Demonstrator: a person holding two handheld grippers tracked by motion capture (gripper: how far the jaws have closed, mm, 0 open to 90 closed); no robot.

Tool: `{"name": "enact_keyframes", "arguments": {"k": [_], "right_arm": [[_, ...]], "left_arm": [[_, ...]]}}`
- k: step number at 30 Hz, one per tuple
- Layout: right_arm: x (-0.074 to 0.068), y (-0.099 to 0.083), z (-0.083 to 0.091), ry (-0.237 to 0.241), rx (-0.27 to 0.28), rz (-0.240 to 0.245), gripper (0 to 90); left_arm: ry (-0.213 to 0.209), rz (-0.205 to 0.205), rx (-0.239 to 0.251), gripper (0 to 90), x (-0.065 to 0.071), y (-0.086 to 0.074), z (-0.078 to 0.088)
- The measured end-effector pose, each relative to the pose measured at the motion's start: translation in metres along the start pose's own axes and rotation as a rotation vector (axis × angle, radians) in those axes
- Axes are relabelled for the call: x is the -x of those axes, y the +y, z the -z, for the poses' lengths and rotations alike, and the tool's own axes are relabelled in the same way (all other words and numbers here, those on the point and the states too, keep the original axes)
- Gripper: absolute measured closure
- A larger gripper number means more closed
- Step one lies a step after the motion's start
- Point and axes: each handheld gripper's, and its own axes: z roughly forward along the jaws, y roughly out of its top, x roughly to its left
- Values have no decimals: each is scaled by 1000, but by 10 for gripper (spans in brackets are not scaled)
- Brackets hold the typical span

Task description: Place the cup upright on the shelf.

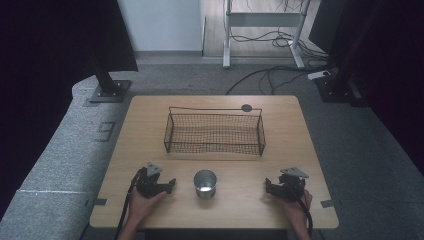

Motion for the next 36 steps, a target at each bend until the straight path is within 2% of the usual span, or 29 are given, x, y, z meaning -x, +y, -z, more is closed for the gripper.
{"name": "enact_keyframes", "arguments": {"k": [8, 20, 26, 30, 36], "right_arm": [[0, -2, 2, -8, 1, -7, 120], [2, -4, 5, 18, 5, 17, 139], [3, -5, 6, 8, 10, 15, 156], [0, -5, 8, 11, 30, 26, 164], [-11, -1, 18, 44, 81, 38, 179]], "left_arm": [[0, 0, 0, 173, 0, 0, 0], [0, 0, 0, 173, 0, 0, 0], [-1, 0, -1, 173, 0, 0, 0], [0, 1, 0, 173, 0, 0, 0], [0, 0, 0, 173, 0, 0, 0]]}}
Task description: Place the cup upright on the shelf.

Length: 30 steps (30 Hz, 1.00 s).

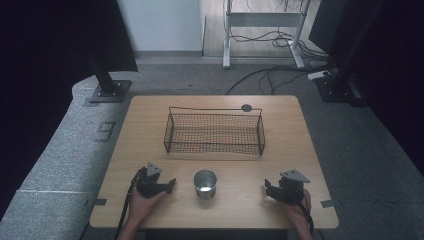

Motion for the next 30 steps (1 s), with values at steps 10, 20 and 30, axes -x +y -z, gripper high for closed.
{"name": "enact_keyframes", "arguments": {"k": [10, 20, 30], "right_arm": [[-26, 8, 14, 128, 71, 52, 195], [-52, 20, 21, 236, 103, 70, 193], [-73, 27, 23, 292, 112, 89, 193]], "left_arm": [[0, 0, 0, 173, 0, 0, 0], [0, 0, 0, 173, 0, 0, 0], [-1, 0, 0, 173, 0, 0, 0]]}}
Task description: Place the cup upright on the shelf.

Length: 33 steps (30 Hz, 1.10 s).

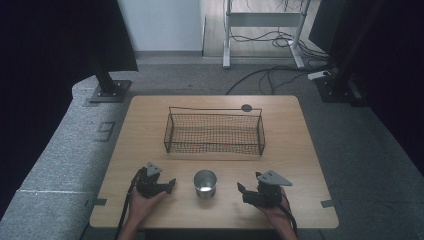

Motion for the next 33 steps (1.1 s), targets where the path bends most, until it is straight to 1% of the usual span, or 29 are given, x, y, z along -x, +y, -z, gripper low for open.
{"name": "enact_keyframes", "arguments": {"k": [5, 6, 7, 8, 10, 11, 15, 19, 22, 23, 25, 26, 33], "right_arm": [[-10, 7, -8, 32, 1, 16, 193], [-15, 10, -11, 44, 4, 30, 193], [-15, 10, -11, 44, 4, 30, 193], [-19, 14, -15, 55, 5, 41, 193], [-20, 14, -16, 58, 7, 41, 193], [-23, 16, -19, 69, 5, 47, 192], [-27, 18, -22, 83, 5, 48, 191], [-34, 21, -23, 112, 8, 56, 190], [-37, 23, -22, 124, 12, 57, 189], [-39, 25, -22, 136, 15, 58, 188], [-40, 26, -23, 141, 18, 55, 185], [-42, 27, -24, 152, 12, 55, 182], [-48, 26, -30, 168, -2, 66, 171]], "left_arm": [[0, 0, 1, 173, 0, 0, 0], [1, 0, 1, 173, 0, 0, 0], [0, 0, 0, 173, 0, 0, 0], [0, 0, 0, 173, 0, 0, 0], [0, 0, 0, 173, 0, 0, 0], [0, 0, 0, 173, 0, 0, 0], [0, 0, 0, 173, 0, 0, 0], [1, 0, 1, 173, 0, 0, 0], [0, 0, 0, 173, 0, 0, 0], [1, 0, 1, 173, 0, 0, 0], [1, 0, 1, 173, 0, 0, 0], [0, 0, 0, 173, 0, 0, 0], [0, 1, 1, 173, 0, 0, 0]]}}
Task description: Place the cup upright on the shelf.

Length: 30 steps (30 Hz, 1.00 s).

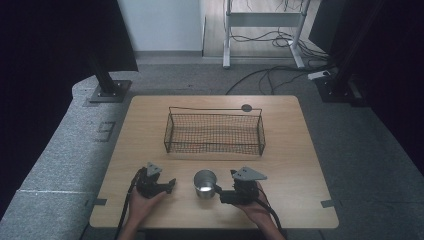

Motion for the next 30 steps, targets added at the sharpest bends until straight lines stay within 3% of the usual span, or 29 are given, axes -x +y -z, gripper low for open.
{"name": "enact_keyframes", "arguments": {"k": [13, 30], "right_arm": [[-13, 4, -13, 52, -3, 26, 138], [-22, 12, -29, 65, -15, 26, 106]], "left_arm": [[0, -2, -2, 173, 0, 0, 0], [1, -2, -1, 173, 0, 0, 0]]}}
